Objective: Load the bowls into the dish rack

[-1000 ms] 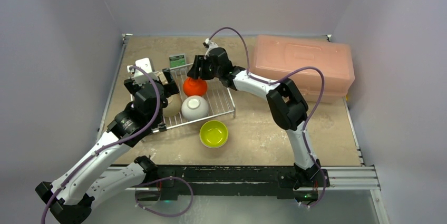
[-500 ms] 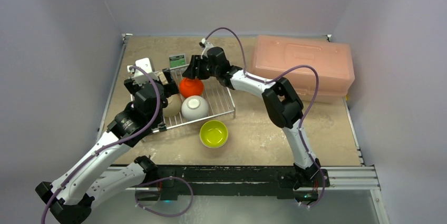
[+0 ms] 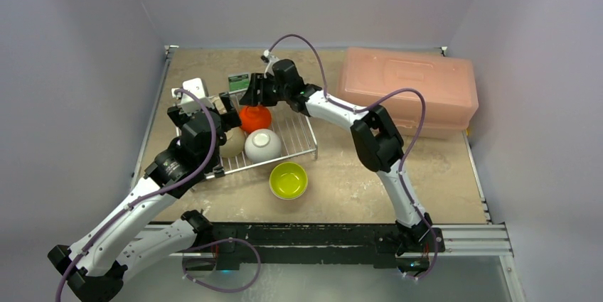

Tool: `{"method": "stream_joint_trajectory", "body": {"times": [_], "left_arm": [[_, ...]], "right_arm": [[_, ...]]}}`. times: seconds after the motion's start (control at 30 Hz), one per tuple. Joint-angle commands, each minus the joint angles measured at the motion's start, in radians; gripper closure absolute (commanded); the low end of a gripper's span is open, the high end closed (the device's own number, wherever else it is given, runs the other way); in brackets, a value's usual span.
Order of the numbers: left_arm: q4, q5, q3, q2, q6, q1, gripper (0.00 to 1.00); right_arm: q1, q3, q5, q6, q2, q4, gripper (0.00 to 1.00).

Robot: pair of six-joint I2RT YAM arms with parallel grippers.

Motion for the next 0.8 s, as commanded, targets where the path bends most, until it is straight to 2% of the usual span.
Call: {"method": "stream_joint_trajectory", "body": {"times": [0.0,0.1,0.23,0.47,0.67,0.77], "left_arm": [[0.011,0.004,0.039,-0.003,-0.006,0.002,0.05],[0.012,0.006,0.040,-0.005,-0.009,0.003,0.05],[0.004,0.020,0.050,-0.004,-0.024,0.002,0.04],[-0.082,0.160,0.065,0.021,-0.090,0.003,0.05],[-0.126,0.407,0.076,0.063,-0.064,0.002,0.12],[-0.127,0.549,0.073,0.100,-0.053,0.003,0.15]], "right_arm": [[0.016,0.085,-0.020,-0.029,-0.011,-0.126,0.37],[0.014,0.109,0.038,-0.054,-0.034,-0.164,0.32],[0.008,0.049,0.159,-0.076,-0.130,-0.186,0.31],[-0.006,-0.225,0.372,-0.124,-0.444,-0.159,0.32],[-0.012,-0.391,0.482,-0.202,-0.630,-0.275,0.33],[-0.015,-0.479,0.479,-0.201,-0.701,-0.328,0.34]]}}
